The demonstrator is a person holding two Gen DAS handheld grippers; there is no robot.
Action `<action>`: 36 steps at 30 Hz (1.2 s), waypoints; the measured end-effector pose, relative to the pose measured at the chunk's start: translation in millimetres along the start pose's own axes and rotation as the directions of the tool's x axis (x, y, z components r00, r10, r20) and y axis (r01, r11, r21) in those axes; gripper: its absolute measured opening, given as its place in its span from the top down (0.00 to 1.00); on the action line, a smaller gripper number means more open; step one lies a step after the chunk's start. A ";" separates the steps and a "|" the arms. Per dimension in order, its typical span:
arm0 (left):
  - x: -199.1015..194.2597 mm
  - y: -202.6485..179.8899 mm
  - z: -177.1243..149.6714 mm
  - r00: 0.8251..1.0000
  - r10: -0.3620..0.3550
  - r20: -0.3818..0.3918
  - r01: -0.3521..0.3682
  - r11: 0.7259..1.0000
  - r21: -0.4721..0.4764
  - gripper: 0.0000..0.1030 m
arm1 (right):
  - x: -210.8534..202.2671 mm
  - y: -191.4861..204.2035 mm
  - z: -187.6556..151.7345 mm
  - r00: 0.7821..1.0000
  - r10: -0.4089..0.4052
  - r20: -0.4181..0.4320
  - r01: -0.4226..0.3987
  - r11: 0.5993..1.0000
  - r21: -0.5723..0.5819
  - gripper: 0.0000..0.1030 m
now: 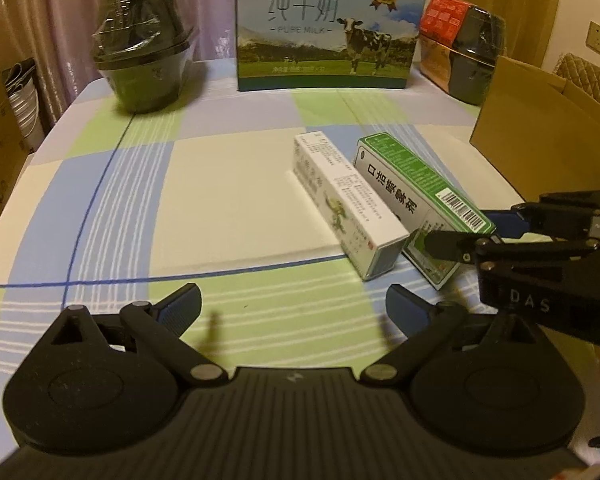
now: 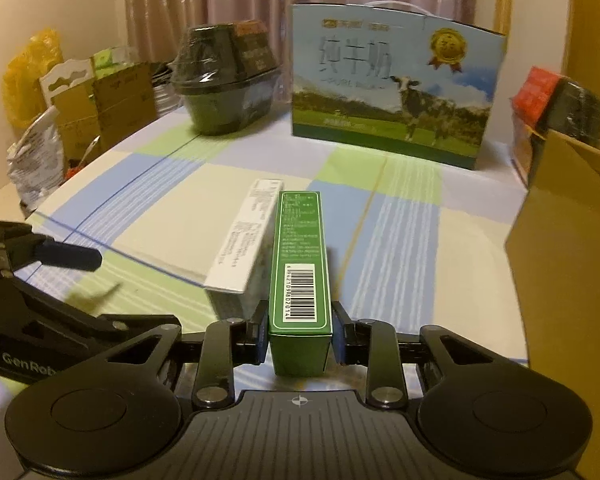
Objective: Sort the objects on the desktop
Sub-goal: 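Grasp the white medicine box with the left tool while the right tool grasps the green box, then lift the white and green boxes off the table with both tools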
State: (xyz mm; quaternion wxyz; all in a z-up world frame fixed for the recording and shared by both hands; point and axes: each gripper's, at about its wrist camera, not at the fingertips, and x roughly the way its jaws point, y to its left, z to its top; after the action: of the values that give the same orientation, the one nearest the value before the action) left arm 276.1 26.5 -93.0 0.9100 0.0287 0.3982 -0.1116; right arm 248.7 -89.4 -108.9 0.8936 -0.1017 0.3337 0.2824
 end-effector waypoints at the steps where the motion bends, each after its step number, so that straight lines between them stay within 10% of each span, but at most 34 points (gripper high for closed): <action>1: 2.0 -1.8 1.1 1.000 -0.006 -0.001 0.006 1.000 0.000 0.10 | -1.5 -2.6 -0.6 1.000 -0.016 0.005 0.016 1.000 0.003 0.74; 9: 19.5 -22.9 12.6 0.998 -0.055 0.027 0.056 0.998 -0.024 0.22 | -15.5 -29.8 -14.3 0.997 -0.078 0.001 0.077 0.995 0.061 0.74; 20: 35.5 -39.9 15.4 1.000 -0.023 0.013 0.023 0.999 -0.025 0.80 | -29.8 -32.3 -22.6 0.997 -0.072 -0.011 0.073 0.995 0.063 0.74; 36: -74.9 -98.5 -80.5 0.990 0.014 -0.138 -0.018 0.999 -0.031 0.80 | -145.1 -4.5 -101.0 0.991 -0.065 -0.114 0.078 0.991 0.109 0.74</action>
State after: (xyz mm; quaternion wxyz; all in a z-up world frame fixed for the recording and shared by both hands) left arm 146.7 -44.6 -89.6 0.8816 0.0248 0.4616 -0.0956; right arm 107.2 -193.9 -90.5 0.8878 -0.0781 0.3940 0.2248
